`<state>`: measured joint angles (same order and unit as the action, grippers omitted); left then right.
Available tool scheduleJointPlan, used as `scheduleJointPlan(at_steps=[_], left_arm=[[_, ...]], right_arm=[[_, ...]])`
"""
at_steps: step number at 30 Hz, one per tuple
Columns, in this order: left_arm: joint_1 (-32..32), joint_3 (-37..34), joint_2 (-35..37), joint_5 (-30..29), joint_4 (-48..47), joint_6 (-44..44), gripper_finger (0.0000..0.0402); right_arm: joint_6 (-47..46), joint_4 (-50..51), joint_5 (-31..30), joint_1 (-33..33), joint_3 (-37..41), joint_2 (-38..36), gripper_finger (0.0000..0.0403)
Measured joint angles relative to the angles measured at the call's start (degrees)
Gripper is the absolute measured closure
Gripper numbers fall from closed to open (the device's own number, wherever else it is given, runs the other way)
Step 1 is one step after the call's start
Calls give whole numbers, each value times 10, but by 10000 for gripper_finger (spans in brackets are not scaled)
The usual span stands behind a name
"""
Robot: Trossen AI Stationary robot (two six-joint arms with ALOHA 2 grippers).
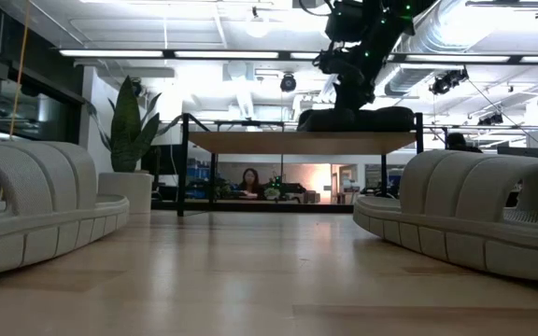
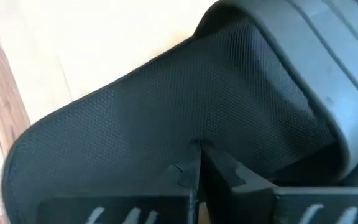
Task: Pick and place slides into the shelf
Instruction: Put the black slide on the shelf, then put the right gray slide on the shelf
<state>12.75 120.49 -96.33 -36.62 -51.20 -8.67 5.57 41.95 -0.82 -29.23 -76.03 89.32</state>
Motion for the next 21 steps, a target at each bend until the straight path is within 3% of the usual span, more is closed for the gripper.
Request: scheduleJointPlan(at_steps=[12,21], left_arm=[[0,0,0,0,-1,0,213],[0,0,0,0,-16,1,213]], right_arm=[[10,-23,0,-1,0,-3,403],[9,-32,2,-1,0,-52,403]])
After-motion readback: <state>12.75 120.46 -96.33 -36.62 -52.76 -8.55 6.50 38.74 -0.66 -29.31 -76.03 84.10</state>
